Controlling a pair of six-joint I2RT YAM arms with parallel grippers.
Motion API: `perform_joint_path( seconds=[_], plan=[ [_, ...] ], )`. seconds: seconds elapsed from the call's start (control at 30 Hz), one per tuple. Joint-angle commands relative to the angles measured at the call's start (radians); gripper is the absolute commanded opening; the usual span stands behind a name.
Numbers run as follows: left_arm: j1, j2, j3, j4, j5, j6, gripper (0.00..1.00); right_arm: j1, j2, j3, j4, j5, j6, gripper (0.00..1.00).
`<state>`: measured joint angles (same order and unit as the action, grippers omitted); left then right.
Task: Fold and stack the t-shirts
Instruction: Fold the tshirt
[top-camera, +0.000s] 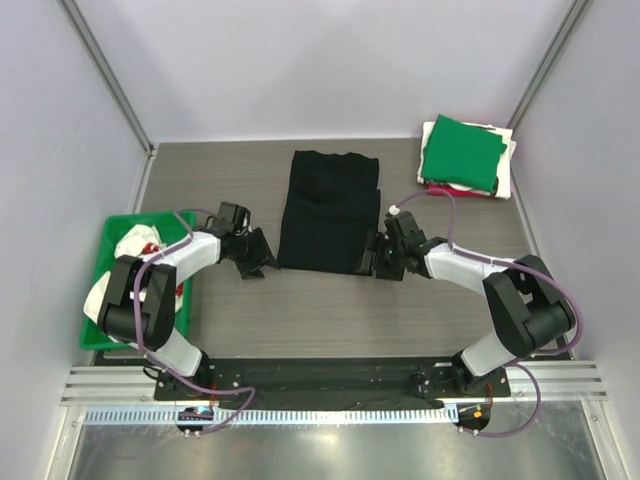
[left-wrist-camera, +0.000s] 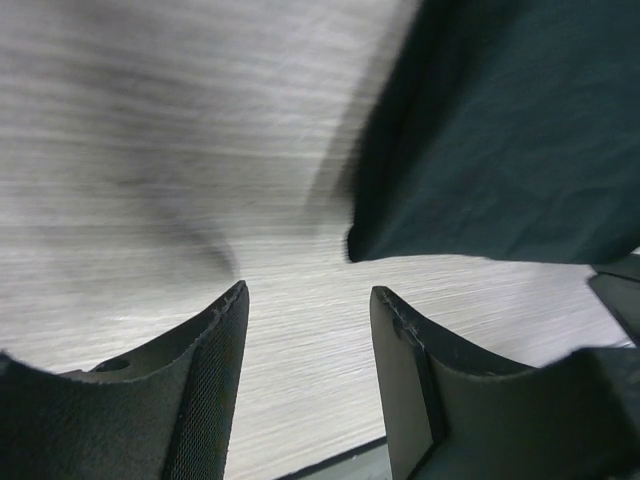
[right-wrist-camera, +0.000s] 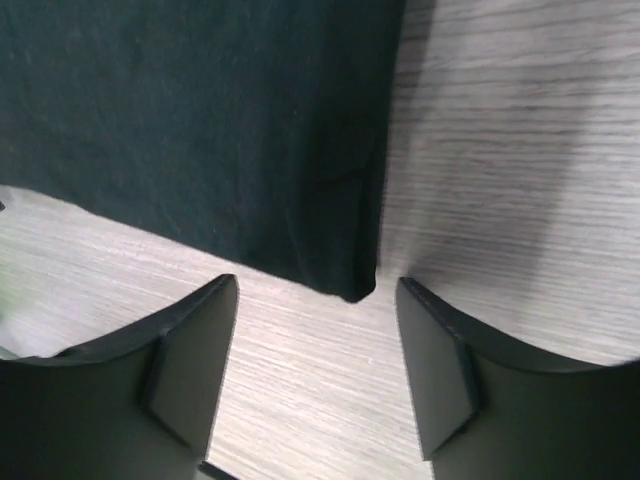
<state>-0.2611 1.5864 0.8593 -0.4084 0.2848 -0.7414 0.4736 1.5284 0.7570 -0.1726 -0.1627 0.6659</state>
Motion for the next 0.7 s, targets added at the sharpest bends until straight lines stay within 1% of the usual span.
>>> perform_joint_path(
  seconds=[0.0, 0.03, 0.07, 0.13, 0.17, 0.3, 0.37, 0.53, 0.6, 0.63, 0.67],
  plan=[
    [-0.007, -0.045, -0.016, 0.109, 0.01, -0.024, 0.53, -0.007, 0.01, -0.01, 0.084, 0.041, 0.031, 0.68],
    [-0.006, -0.04, -0.019, 0.118, 0.007, -0.026, 0.52, -0.007, 0.015, -0.007, 0.079, 0.04, 0.029, 0.66],
    [-0.006, -0.037, -0.02, 0.129, 0.007, -0.027, 0.52, -0.009, 0.022, -0.002, 0.078, 0.038, 0.028, 0.61],
    [-0.006, -0.016, -0.022, 0.16, 0.02, -0.035, 0.52, -0.007, 0.022, -0.002, 0.078, 0.043, 0.026, 0.56],
    [-0.006, -0.009, -0.026, 0.172, 0.022, -0.039, 0.51, -0.007, 0.022, -0.004, 0.078, 0.049, 0.026, 0.5],
    [-0.009, 0.026, -0.049, 0.252, 0.03, -0.065, 0.47, -0.007, 0.024, -0.008, 0.084, 0.049, 0.02, 0.4],
    [-0.009, 0.044, -0.063, 0.275, 0.039, -0.078, 0.43, -0.007, 0.024, -0.015, 0.091, 0.046, 0.018, 0.36],
    [-0.021, 0.069, -0.077, 0.338, 0.04, -0.096, 0.38, -0.007, 0.018, -0.021, 0.102, 0.049, 0.02, 0.3],
    [-0.027, 0.078, -0.077, 0.352, 0.036, -0.105, 0.34, -0.007, 0.015, -0.027, 0.107, 0.048, 0.02, 0.25],
    [-0.03, 0.08, -0.077, 0.355, 0.033, -0.107, 0.3, -0.007, 0.015, -0.028, 0.108, 0.049, 0.02, 0.22],
    [-0.035, 0.081, -0.077, 0.359, 0.033, -0.113, 0.22, -0.007, 0.01, -0.031, 0.11, 0.049, 0.021, 0.15]
  ],
)
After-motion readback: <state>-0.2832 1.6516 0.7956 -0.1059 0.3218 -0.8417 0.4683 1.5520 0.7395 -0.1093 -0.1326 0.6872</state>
